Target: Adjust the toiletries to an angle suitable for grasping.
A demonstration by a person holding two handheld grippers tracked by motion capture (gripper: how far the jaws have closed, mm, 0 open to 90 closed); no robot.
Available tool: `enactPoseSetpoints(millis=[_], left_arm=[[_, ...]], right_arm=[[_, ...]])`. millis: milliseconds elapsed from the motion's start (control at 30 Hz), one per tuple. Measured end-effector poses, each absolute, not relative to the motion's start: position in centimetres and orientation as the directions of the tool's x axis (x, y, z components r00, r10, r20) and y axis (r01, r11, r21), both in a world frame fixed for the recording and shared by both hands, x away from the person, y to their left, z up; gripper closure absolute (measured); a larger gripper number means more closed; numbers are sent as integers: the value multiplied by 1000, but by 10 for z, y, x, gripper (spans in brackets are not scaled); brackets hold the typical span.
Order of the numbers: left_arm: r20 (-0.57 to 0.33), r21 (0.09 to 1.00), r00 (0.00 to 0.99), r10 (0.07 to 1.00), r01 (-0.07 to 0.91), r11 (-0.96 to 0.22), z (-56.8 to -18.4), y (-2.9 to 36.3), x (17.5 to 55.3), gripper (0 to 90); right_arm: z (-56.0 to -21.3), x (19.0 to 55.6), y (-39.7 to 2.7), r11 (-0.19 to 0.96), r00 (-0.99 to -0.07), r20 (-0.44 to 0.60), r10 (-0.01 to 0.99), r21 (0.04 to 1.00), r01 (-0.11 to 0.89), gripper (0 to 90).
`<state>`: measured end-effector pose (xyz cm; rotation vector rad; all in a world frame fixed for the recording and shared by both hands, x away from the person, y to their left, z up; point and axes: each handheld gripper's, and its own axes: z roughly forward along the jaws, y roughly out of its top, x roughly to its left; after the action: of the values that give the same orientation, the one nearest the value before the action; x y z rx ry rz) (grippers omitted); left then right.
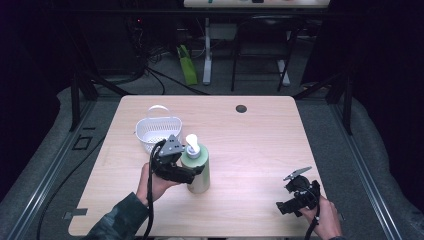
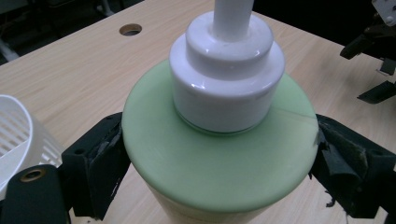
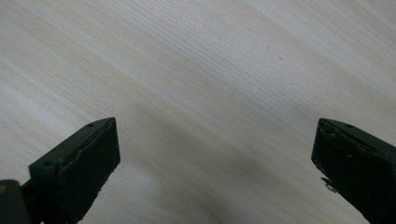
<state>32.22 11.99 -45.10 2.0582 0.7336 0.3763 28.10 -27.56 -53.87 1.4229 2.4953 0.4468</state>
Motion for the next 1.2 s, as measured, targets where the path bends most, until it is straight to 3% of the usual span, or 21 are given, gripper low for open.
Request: enactPoseSetpoints(millis=[900, 1200], left_arm=[[-9, 844, 646, 764, 414, -340, -454, 181, 310, 119], [-6, 852, 631, 776, 409, -326, -456, 185, 307, 116]], right_arm=[[-540, 282, -276, 488, -505, -57, 861, 370, 790, 7], [-540, 281, -276, 490, -505, -60, 861, 367, 791, 8]])
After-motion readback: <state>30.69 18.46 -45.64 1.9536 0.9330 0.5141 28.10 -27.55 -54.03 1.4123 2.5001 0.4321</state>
